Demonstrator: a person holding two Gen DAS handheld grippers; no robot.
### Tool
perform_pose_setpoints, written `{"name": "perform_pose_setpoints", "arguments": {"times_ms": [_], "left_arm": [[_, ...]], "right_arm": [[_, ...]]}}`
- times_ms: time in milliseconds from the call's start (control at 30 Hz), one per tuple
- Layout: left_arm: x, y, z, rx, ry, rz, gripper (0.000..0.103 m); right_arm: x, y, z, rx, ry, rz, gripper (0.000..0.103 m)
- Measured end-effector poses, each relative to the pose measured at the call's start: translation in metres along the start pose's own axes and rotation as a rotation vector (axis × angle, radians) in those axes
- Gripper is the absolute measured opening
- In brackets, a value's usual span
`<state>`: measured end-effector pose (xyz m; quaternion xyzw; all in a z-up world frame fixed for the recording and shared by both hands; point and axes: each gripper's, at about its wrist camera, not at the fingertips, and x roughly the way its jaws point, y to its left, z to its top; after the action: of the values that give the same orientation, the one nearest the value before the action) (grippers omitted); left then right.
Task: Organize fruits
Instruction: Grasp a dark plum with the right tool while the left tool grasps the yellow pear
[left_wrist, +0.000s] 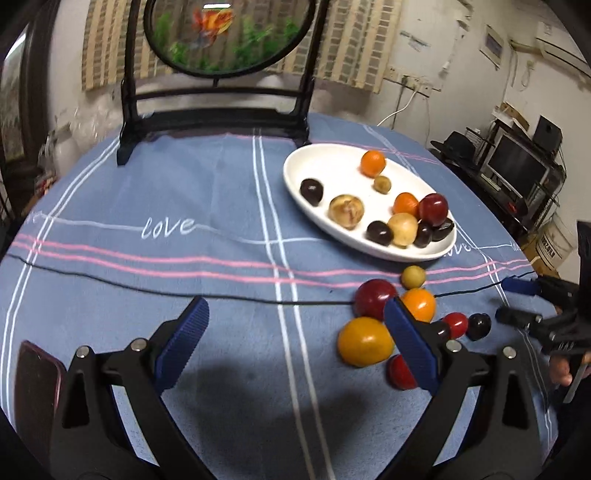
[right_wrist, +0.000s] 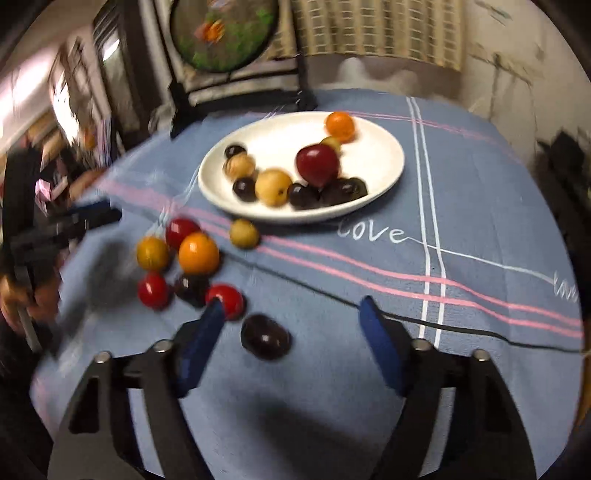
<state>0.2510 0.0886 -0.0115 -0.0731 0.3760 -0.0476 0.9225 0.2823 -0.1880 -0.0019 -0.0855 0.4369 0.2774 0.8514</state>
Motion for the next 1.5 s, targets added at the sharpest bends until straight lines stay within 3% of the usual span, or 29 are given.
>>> {"name": "perform_pose_setpoints", "arguments": {"times_ms": [100,267,600,733,933,1000,1067,1167,1500], "left_arm": [[0.0,0.001,-0.001,0.009,-0.001,0.009,0.097],[0.0,0.002,0.0,0.005,0.005,0.004,0.097],[-0.001,0.0,0.0,0.009,0.006,0.001,0.097],[0.0,0.0,-0.001,0.014,0.01,-0.002,0.097],[0.009,-0.01,-0.006,0.059,0.065,-0.057,0.096],[0.013,-0.016,-0.009,0.067,0.089,-0.092,0.089],[0.021,-0.021,-0.011,0.053,0.136,-0.144,0.076],[0.032,-0.026,-0.014,0.033,0.172,-0.163,0.065],[0.047,-0.038,-0.017,0.015,0.218,-0.174,0.064]], "right_arm": [[0.009,0.014,-0.004,-0.067,0.046,0.009,0.061],[0.018,0.02,-0.01,-0.1,0.08,-0.014,0.04],[0.032,0.012,-0.01,-0.06,0.089,-0.037,0.039],[0.031,0.01,-0.007,-0.04,0.08,-0.029,0.033],[0.021,-0.001,-0.003,0.029,0.036,-0.005,0.031],[0.022,-0.002,-0.003,0.035,0.042,0.002,0.031],[0.024,-0.002,-0.003,0.039,0.05,0.008,0.031],[0.026,-0.001,-0.003,0.046,0.056,0.015,0.031],[0.024,-0.004,-0.003,0.064,0.054,0.027,0.031]]}}
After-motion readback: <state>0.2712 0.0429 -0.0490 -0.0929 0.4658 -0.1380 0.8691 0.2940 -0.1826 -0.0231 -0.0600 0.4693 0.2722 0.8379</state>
